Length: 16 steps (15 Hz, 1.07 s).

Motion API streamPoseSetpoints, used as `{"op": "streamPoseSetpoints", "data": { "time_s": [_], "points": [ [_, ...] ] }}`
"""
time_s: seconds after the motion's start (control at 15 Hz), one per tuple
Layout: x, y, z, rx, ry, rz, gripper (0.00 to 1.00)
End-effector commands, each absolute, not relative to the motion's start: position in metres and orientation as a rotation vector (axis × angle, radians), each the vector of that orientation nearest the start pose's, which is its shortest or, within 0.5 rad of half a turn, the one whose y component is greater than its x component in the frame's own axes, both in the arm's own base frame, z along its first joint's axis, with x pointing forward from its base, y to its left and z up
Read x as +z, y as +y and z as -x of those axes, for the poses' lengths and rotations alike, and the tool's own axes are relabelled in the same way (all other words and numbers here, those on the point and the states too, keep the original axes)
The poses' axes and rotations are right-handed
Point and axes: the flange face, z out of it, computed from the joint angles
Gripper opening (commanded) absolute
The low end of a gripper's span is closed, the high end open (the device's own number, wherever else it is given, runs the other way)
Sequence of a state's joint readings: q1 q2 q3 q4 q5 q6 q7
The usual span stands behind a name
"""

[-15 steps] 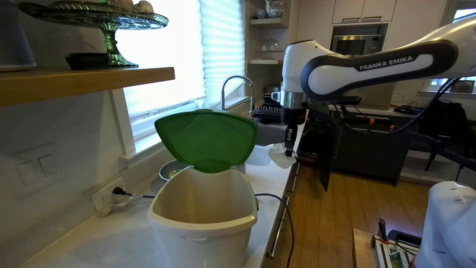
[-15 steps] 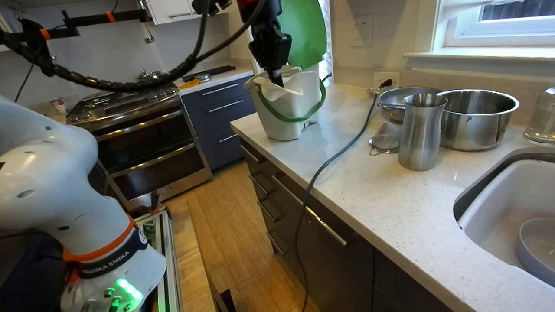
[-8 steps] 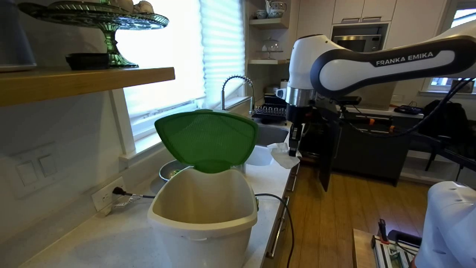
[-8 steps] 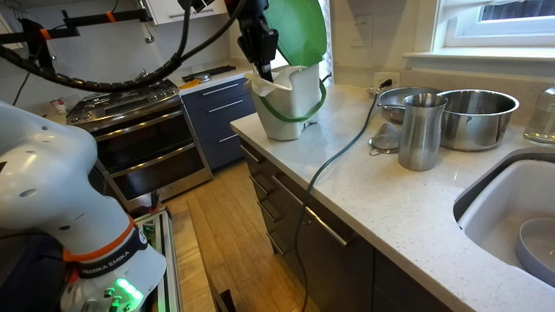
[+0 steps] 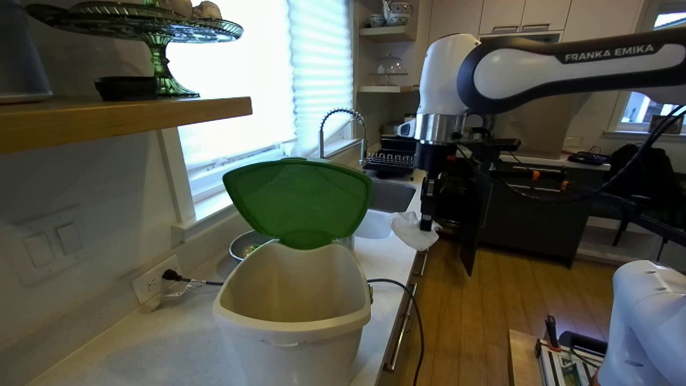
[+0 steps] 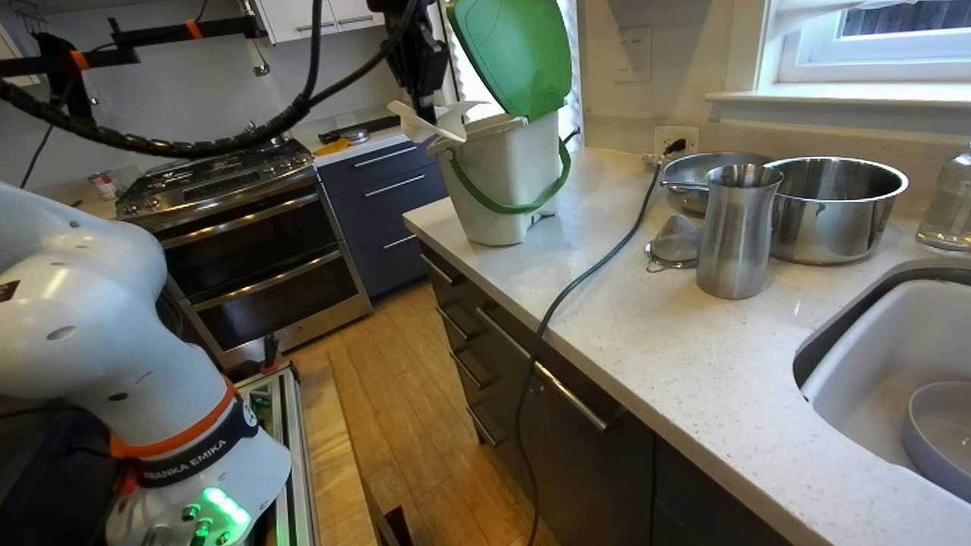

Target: Open the trash can then put the paper towel inside

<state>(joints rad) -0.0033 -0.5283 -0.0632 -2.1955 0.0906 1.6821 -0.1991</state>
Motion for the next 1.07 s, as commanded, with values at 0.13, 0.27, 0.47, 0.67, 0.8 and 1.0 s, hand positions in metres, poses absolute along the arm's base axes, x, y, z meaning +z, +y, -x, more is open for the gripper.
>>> {"op": "streamPoseSetpoints", "data": {
  "time_s": [0.13, 0.27, 0.47, 0.67, 0.8, 1.0],
  "points": [
    [0.622, 0.019, -0.367, -0.086, -0.306, 2.856, 0.0],
    [0.627, 0.04, -0.367, -0.143, -0.389, 2.797, 0.0],
    [0.631, 0.073, -0.375, -0.241, -0.539, 2.748, 0.0],
    [0.631, 0.1, -0.391, -0.358, -0.695, 2.735, 0.0],
    [0.625, 0.112, -0.407, -0.436, -0.768, 2.731, 0.0],
    [0.618, 0.121, -0.428, -0.538, -0.852, 2.719, 0.0]
  ]
}}
